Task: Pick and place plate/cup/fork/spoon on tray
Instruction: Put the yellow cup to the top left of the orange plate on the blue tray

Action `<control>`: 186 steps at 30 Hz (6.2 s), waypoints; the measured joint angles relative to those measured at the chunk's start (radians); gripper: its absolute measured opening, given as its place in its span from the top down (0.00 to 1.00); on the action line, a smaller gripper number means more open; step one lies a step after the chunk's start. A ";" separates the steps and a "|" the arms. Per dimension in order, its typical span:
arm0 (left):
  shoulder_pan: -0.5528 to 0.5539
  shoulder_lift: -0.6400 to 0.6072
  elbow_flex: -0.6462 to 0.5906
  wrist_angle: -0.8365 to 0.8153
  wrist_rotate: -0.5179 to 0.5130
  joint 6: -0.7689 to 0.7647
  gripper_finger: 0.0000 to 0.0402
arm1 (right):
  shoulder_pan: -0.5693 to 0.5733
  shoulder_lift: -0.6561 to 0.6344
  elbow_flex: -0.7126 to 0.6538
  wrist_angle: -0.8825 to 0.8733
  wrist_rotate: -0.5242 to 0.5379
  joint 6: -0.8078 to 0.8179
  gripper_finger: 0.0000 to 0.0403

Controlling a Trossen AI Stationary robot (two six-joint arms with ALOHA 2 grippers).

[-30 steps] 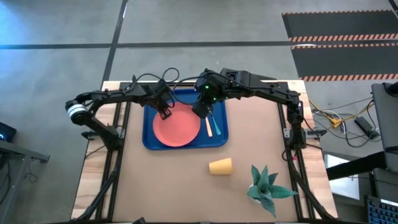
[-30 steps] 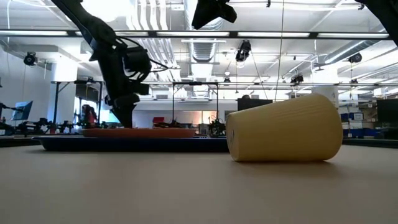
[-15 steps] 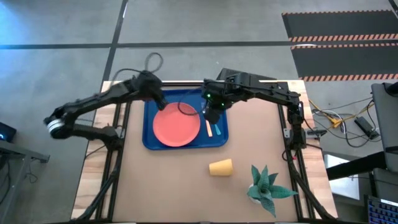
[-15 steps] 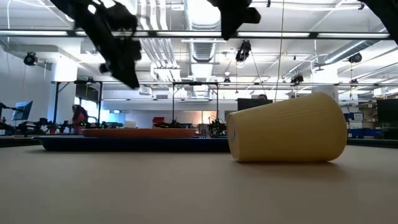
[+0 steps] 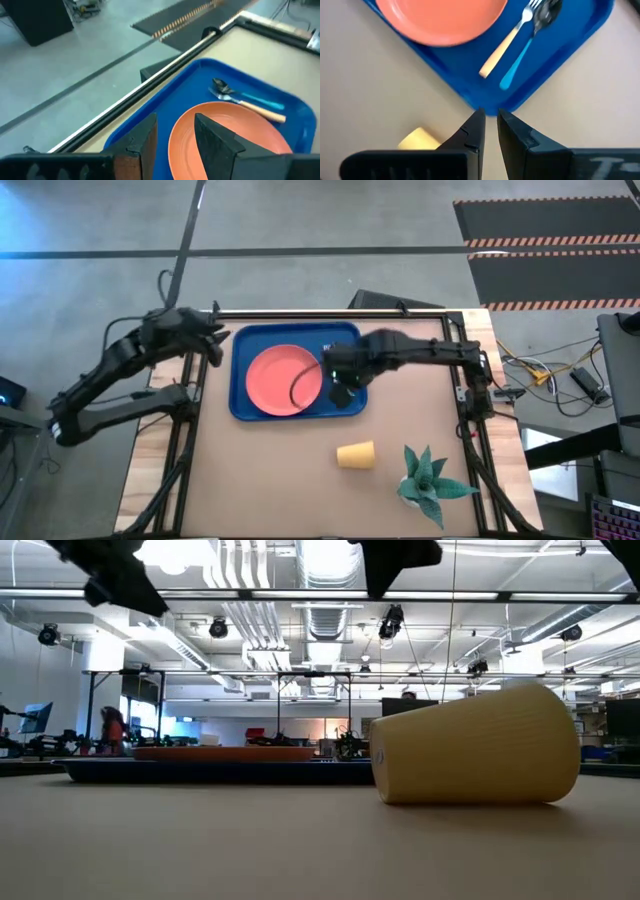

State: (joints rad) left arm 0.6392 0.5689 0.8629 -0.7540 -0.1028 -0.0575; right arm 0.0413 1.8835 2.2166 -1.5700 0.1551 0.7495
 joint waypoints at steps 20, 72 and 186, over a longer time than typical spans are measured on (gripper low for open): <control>0.000 -0.107 -0.005 -0.032 0.008 0.037 0.72 | 0.357 0.000 -0.228 0.004 -0.134 0.849 0.90; 0.000 -0.107 -0.005 -0.032 0.078 0.063 0.72 | 0.436 0.001 -0.707 0.513 0.110 1.090 0.54; 0.001 -0.065 -0.005 -0.179 0.031 0.034 0.72 | -0.433 0.343 0.138 0.503 -0.077 -0.490 0.98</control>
State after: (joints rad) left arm 0.6399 0.5038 0.8575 -0.9329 -0.0722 -0.0231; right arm -0.3916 2.2268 2.3543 -1.0665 0.0780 0.2596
